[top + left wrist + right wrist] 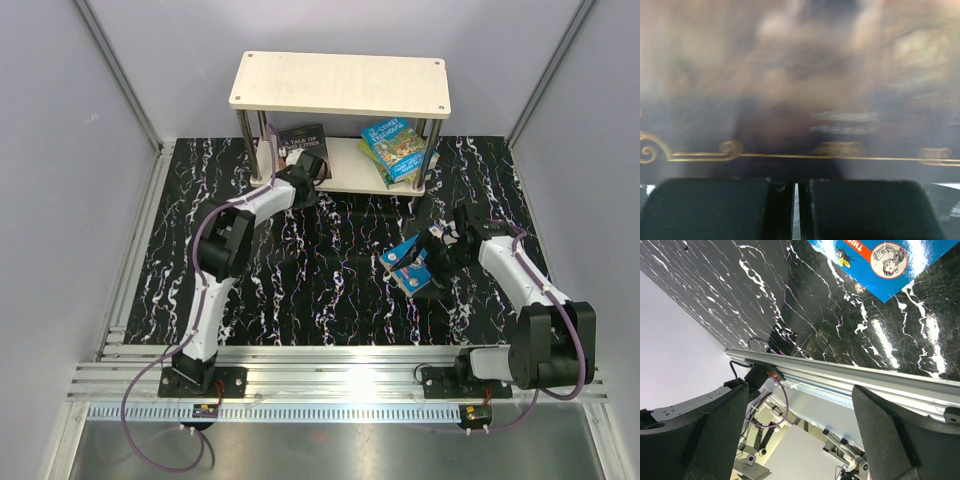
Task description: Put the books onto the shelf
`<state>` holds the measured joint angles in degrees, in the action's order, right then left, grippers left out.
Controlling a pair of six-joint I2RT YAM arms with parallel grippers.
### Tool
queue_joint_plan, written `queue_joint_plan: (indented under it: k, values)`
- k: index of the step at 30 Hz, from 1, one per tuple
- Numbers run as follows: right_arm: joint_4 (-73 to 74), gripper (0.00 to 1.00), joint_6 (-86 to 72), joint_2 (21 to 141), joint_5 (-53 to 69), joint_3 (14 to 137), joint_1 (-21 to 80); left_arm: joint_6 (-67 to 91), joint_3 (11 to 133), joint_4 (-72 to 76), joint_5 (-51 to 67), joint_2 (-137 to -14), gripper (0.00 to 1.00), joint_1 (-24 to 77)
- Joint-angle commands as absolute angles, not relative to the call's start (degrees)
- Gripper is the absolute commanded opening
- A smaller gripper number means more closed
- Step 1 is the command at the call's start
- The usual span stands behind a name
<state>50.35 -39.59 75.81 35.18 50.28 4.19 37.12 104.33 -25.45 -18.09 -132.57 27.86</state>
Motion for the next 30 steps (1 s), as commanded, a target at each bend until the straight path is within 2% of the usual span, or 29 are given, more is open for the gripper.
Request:
queue_joint_plan:
  k: [1, 9, 11, 13, 15, 18, 19, 21, 22, 25, 27, 30]
  values:
    - [48.96, 0.91, -38.41, 76.29, 36.21, 52.65, 4.31, 38.49, 99.08, -25.58, -20.13, -126.93, 0.00, 27.33]
    - [48.69, 0.92, -37.79, 76.73, 34.90, 53.52, 4.13, 38.49, 85.18, -23.99, -20.40, -114.36, 0.00, 27.07]
    - [49.39, 1.00, -37.62, 77.60, 31.39, 54.75, 3.78, 38.76, 82.20, -24.34, -17.16, -110.59, 0.00, 27.33]
    - [53.25, 1.00, -37.62, 80.58, 25.26, 55.98, 3.26, 38.85, 80.25, -24.35, -15.39, -108.12, 0.00, 28.38]
    - [55.36, 1.00, -38.14, 83.92, 23.47, 56.51, 0.63, 38.67, 77.71, -24.08, -13.19, -105.31, 0.04, 30.48]
    - [56.42, 1.00, -40.25, 86.47, 20.58, 55.81, -4.82, 37.97, 75.94, -21.20, -7.23, -103.89, 0.27, 33.91]
    - [56.51, 1.00, -40.51, 87.18, 18.83, 55.81, -6.23, 37.53, 76.20, -20.05, -3.38, -104.23, 0.42, 34.88]
    - [55.64, 1.00, -40.52, 89.89, 17.50, 56.16, -9.91, 36.22, 78.38, -18.73, -0.28, -105.64, 0.56, 37.60]
    - [54.85, 1.00, -40.78, 92.00, 16.45, 56.77, -12.02, 35.69, 81.88, -18.72, 4.43, -108.43, 0.67, 39.01]
    - [53.27, 1.00, -41.83, 94.48, 15.21, 58.00, -13.71, 35.42, 91.09, -19.16, 9.74, -114.93, 0.76, 40.43]
    - [51.51, 1.00, -42.89, 95.88, 13.81, 58.88, -14.06, 35.42, 95.17, -19.51, 12.65, -118.37, 0.85, 41.39]
    - [48.09, 1.00, -43.77, 97.82, 12.66, 58.36, -14.24, 36.47, 103.43, -21.00, 14.76, -125.58, 0.91, 42.45]
